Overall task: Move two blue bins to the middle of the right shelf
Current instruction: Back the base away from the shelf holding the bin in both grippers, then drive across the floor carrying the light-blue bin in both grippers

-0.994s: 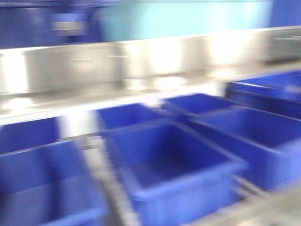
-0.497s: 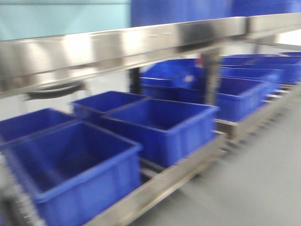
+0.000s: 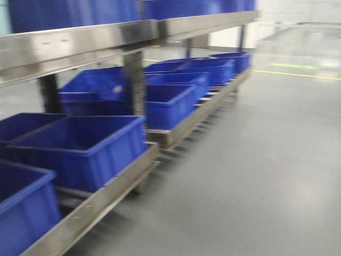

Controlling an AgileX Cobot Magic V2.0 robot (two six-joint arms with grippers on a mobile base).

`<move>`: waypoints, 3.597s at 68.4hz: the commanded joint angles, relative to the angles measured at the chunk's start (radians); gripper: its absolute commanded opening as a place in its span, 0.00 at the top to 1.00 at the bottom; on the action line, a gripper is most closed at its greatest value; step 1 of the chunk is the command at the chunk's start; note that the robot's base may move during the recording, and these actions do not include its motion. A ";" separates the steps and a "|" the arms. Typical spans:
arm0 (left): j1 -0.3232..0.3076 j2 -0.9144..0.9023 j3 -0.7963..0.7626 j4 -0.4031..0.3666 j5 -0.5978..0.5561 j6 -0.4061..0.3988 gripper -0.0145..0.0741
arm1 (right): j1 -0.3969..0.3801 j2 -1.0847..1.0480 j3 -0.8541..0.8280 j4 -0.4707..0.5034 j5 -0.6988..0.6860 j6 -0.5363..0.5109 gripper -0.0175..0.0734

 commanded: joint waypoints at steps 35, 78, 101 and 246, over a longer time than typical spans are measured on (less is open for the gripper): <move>-0.002 -0.012 -0.010 -0.005 -0.030 0.007 0.96 | -0.004 -0.016 -0.011 0.004 -0.058 -0.014 0.97; -0.002 -0.012 -0.010 -0.005 -0.030 0.007 0.96 | -0.004 -0.016 -0.011 0.004 -0.060 -0.014 0.97; -0.002 -0.012 -0.010 -0.005 -0.030 0.007 0.96 | -0.004 -0.016 -0.011 0.004 -0.060 -0.014 0.97; -0.002 -0.012 -0.010 -0.005 -0.030 0.007 0.96 | -0.004 -0.016 -0.011 0.004 -0.060 -0.014 0.97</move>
